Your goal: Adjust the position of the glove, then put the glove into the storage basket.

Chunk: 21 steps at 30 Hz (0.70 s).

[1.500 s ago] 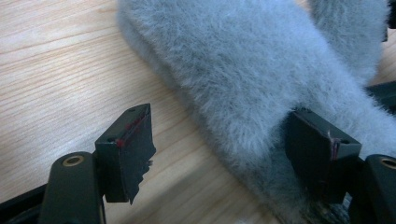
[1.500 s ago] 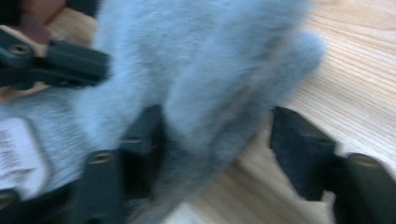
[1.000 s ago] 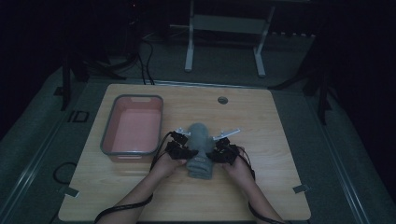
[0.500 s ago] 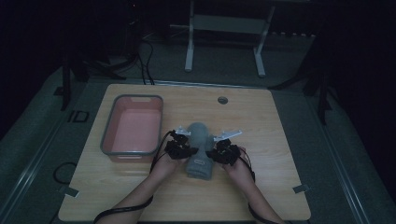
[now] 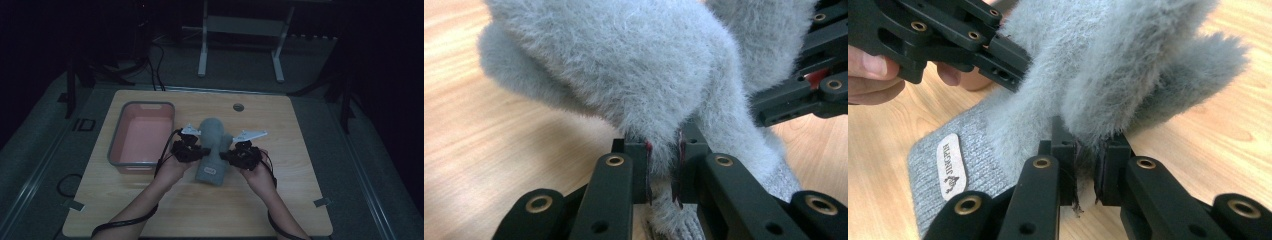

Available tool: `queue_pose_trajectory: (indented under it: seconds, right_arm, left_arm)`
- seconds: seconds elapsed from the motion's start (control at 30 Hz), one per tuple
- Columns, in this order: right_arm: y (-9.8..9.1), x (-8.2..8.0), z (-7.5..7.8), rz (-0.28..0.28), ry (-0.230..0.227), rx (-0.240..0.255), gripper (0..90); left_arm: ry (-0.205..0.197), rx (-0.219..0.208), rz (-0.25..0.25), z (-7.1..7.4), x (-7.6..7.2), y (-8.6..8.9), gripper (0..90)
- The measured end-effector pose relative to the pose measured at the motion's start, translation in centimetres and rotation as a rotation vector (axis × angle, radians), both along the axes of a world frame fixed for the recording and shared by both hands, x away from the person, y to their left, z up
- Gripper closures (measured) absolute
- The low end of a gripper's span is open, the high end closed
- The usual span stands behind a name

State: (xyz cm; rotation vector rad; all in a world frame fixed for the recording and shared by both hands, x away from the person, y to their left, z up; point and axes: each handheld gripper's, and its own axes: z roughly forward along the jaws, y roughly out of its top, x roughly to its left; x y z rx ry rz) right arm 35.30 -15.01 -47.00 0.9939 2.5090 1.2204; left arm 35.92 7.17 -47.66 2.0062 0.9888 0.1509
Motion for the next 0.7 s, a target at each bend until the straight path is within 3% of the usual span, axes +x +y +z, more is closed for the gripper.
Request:
queue_pose_trajectory:
  seconds: [0.33,0.7]
  right_arm:
    - [1.3,0.2,2.7,0.013,-0.042,0.013,81.8]
    - [5.0,1.9,6.7,0.048,-0.073,0.049,81.9]
  left_arm:
    - [-0.031,-0.008,0.006,2.6,0.2,1.6,81.3]
    - [-0.075,0.004,0.051,6.7,1.3,5.5,81.3]
